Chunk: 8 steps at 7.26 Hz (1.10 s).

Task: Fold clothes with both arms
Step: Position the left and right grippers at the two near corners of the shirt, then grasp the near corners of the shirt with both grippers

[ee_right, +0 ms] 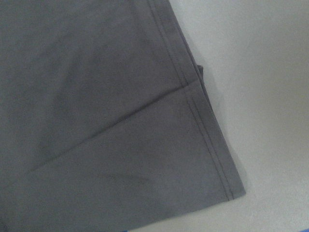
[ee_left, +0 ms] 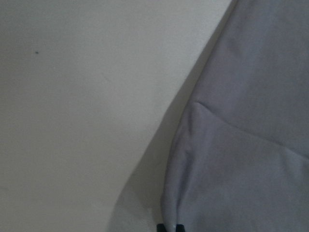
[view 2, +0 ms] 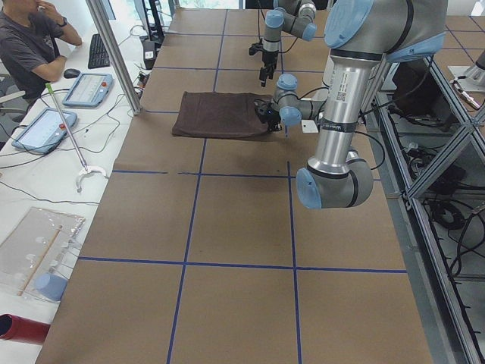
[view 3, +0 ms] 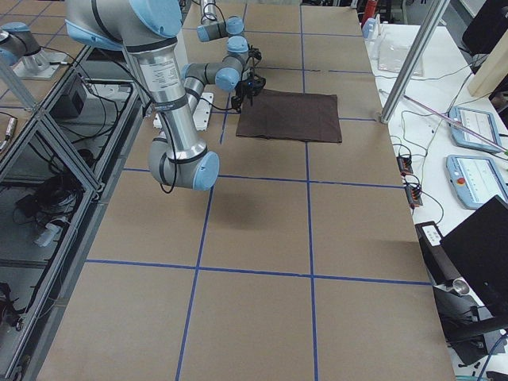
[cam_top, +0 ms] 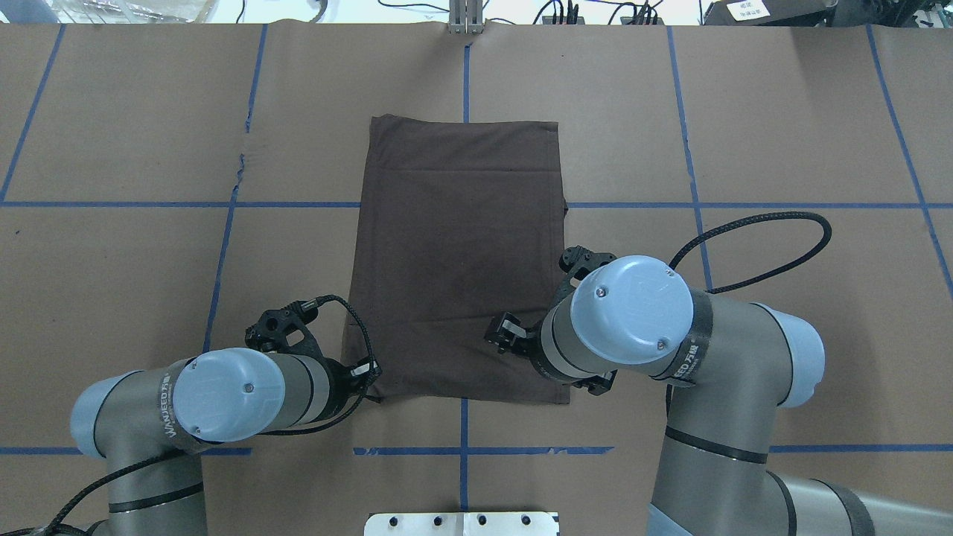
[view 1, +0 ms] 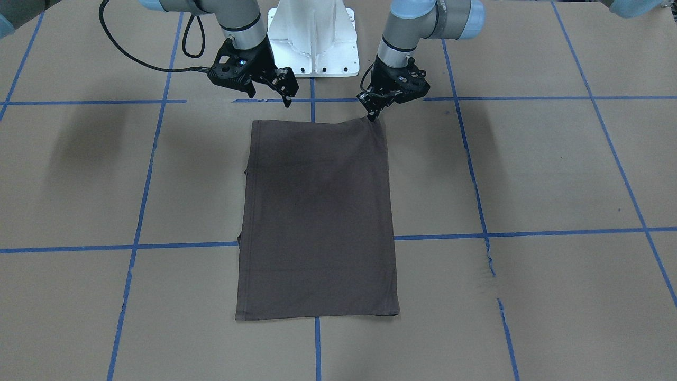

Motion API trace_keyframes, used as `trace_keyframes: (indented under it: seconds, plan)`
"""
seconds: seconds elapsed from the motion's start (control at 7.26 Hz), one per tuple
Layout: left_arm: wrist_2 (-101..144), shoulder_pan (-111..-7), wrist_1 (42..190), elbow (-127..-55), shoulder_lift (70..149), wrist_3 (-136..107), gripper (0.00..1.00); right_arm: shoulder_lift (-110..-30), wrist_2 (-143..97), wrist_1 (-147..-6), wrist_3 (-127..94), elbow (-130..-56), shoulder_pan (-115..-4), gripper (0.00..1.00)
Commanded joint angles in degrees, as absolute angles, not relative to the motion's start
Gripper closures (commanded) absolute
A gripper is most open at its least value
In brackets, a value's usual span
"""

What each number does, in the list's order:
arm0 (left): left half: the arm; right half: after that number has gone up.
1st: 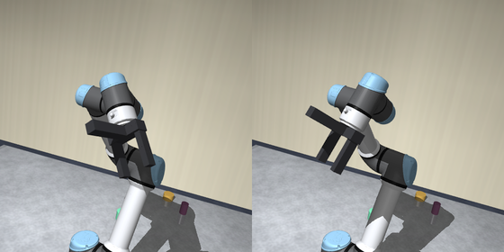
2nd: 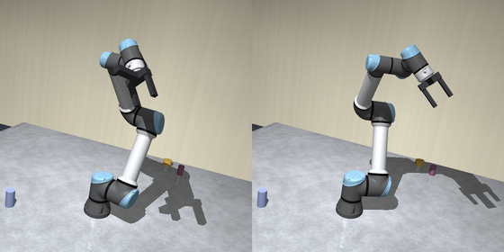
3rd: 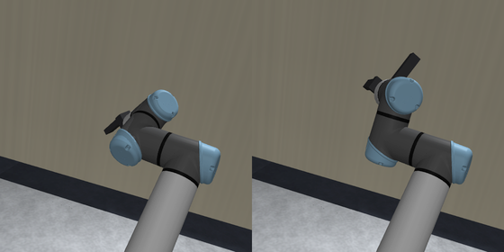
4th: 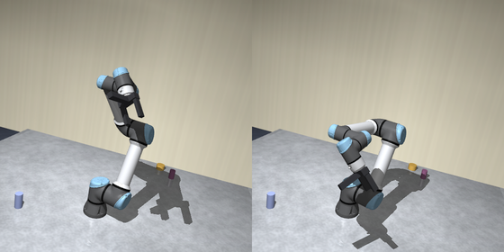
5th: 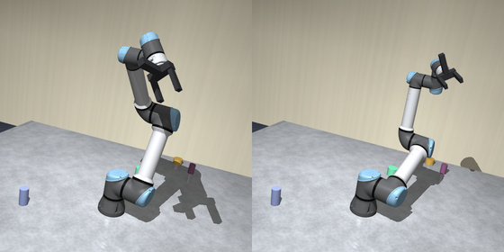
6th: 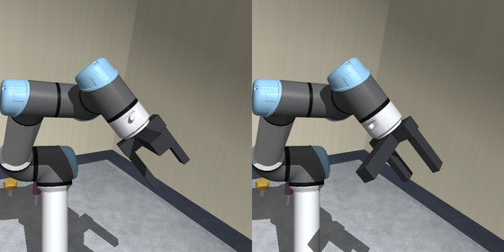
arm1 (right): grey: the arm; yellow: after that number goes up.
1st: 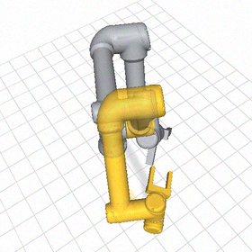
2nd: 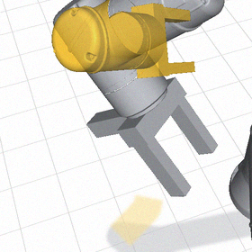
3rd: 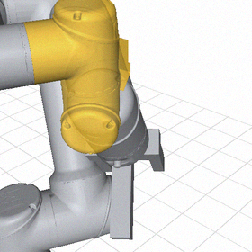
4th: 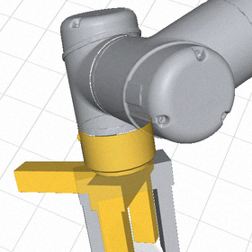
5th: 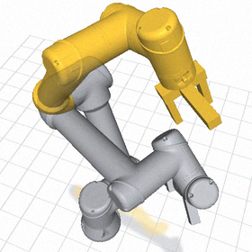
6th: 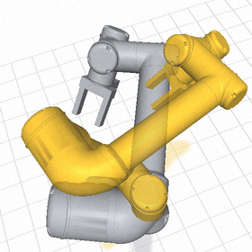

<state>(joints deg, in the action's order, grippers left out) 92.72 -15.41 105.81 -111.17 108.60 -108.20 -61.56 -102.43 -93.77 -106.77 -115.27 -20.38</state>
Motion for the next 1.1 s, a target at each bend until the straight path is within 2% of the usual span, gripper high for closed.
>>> trace_keyframes:
  seconds: [0.0, 0.28, 0.96]
  plan:
    - [92.7, -15.4, 105.8, -111.3, 108.7, -108.2, 1.0, -61.4, -98.7, -90.5, -117.9, -110.7, -19.7, 0.0]
    - [92.7, -15.5, 105.8, -112.0, 109.0, -108.2, 1.0, -61.3, -96.2, -85.0, -120.3, -104.1, -18.5, 0.0]
    - [92.6, -15.6, 105.8, -112.3, 108.8, -108.2, 1.0, -62.6, -93.2, -85.1, -122.0, -103.5, -13.8, 0.0]
